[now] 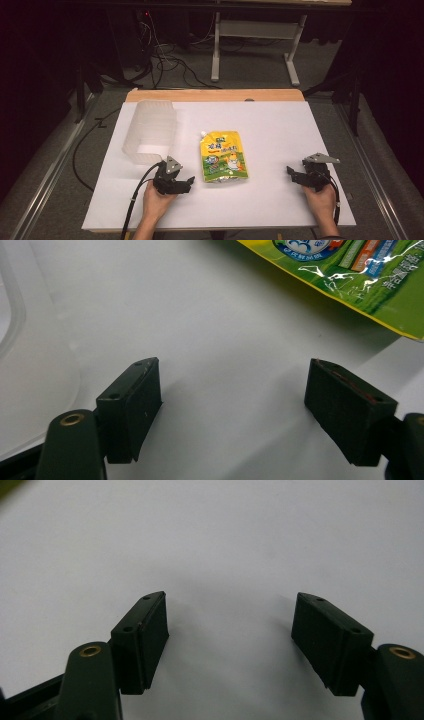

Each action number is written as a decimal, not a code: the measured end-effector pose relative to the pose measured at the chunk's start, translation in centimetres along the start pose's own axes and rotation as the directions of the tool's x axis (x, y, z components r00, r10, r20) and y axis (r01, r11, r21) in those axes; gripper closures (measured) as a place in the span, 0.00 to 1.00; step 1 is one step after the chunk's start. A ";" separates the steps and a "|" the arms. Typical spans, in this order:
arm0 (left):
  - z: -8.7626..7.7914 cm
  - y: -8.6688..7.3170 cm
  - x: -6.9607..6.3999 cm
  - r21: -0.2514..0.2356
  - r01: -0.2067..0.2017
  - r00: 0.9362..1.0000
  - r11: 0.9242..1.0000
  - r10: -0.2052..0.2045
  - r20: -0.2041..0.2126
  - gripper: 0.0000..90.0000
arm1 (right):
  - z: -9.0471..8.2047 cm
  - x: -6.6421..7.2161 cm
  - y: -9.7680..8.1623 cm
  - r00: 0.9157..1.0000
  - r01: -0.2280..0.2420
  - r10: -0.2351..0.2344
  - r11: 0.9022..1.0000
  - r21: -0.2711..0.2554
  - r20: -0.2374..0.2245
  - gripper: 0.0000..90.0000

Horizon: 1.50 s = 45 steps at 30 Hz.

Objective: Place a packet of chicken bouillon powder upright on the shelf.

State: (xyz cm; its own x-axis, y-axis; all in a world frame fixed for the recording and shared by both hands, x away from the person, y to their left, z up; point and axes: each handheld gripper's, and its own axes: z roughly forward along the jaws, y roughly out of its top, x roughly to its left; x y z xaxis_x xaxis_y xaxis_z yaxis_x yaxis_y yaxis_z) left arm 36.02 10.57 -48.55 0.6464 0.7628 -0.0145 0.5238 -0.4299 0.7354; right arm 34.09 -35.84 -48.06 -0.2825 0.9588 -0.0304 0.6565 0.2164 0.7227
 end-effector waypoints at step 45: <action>0.6 7.6 -0.8 0.106 0.267 0.944 0.958 -0.282 0.172 0.10 | -0.1 0.2 0.0 1.000 0.017 -0.017 1.000 -0.006 0.011 0.35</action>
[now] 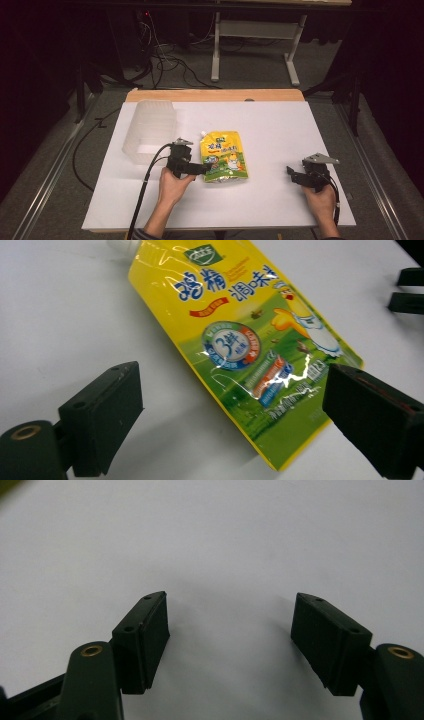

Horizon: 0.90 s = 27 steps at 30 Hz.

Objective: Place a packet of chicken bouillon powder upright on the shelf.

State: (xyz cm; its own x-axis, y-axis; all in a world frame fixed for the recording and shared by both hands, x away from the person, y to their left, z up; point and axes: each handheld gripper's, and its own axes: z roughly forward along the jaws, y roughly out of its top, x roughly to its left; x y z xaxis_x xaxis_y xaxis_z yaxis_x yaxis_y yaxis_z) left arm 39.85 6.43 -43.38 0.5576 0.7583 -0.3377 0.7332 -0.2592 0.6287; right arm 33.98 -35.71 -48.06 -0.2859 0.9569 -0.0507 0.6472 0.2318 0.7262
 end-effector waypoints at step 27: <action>5.7 4.1 1.9 0.133 0.206 0.977 0.969 -0.212 0.035 0.16 | 0.0 0.1 0.0 1.000 0.015 -0.015 1.000 -0.004 0.009 0.35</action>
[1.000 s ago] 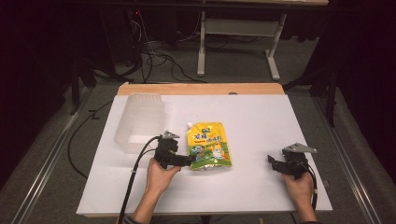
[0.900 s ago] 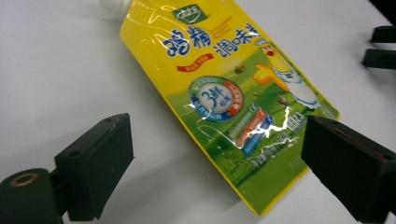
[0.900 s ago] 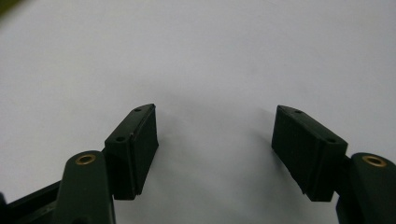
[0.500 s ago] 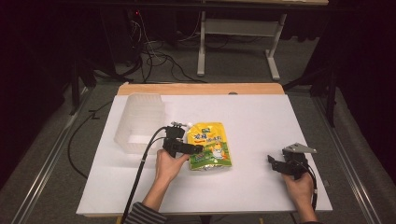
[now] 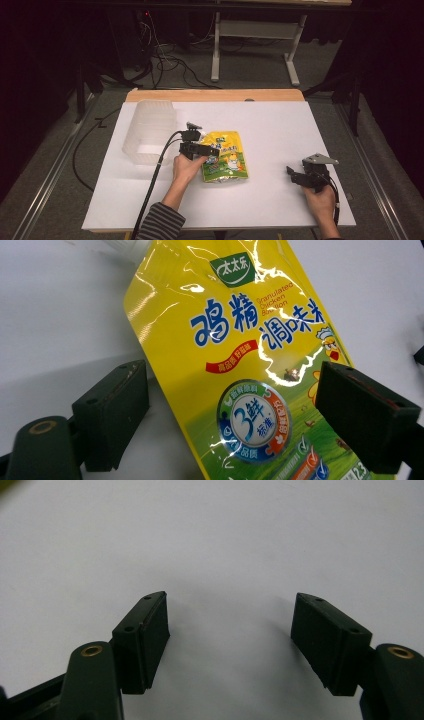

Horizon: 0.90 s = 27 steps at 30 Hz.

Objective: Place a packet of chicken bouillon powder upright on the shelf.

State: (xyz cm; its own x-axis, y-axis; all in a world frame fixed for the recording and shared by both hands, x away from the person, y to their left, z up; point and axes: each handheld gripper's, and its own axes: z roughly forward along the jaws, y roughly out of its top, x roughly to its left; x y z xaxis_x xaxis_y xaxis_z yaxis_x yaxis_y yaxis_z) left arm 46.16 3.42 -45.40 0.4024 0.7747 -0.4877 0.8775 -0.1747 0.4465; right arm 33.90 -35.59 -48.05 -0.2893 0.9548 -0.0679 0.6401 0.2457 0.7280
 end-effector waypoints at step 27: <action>1.3 0.5 0.9 -0.023 0.067 0.993 0.997 -0.064 0.098 0.32 | 0.0 0.0 0.0 1.000 -0.004 0.004 1.000 0.001 0.000 0.35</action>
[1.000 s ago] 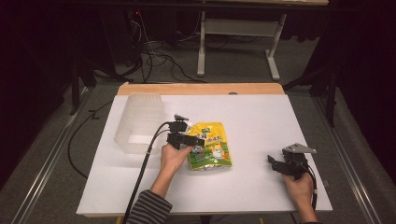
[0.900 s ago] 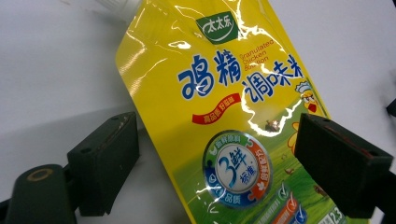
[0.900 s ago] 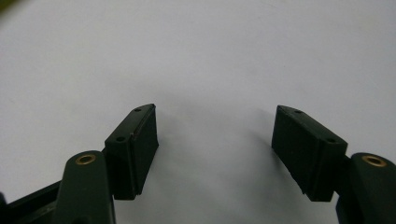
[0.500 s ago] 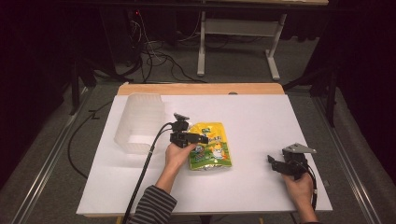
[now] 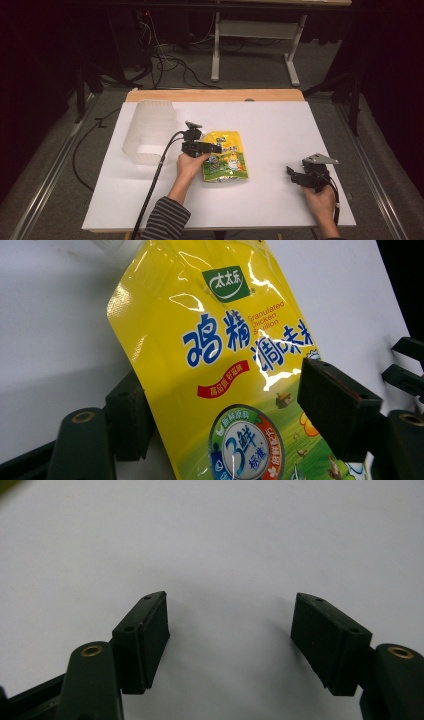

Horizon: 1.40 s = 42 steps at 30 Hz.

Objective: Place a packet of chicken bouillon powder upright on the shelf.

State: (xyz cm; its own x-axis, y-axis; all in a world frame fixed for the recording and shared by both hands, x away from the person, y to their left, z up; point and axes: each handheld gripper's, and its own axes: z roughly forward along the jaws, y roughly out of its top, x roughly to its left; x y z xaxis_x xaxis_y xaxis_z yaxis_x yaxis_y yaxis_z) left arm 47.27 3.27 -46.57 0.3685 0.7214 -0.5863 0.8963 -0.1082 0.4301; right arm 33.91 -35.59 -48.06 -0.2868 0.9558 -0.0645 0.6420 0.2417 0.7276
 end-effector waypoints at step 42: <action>-3.5 -1.1 -2.9 -0.116 -0.247 0.957 0.962 0.262 0.128 1.00 | 0.0 0.0 0.0 1.000 0.002 -0.002 1.000 -0.001 0.001 0.35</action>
State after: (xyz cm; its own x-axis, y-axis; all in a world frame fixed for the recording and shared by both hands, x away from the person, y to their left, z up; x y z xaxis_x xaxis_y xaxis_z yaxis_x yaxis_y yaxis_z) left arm 44.35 3.69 -42.98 0.6185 0.5742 -0.5364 0.7423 -0.2031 0.6385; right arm 33.90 -35.57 -48.06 -0.2875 0.9555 -0.0661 0.6409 0.2432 0.7281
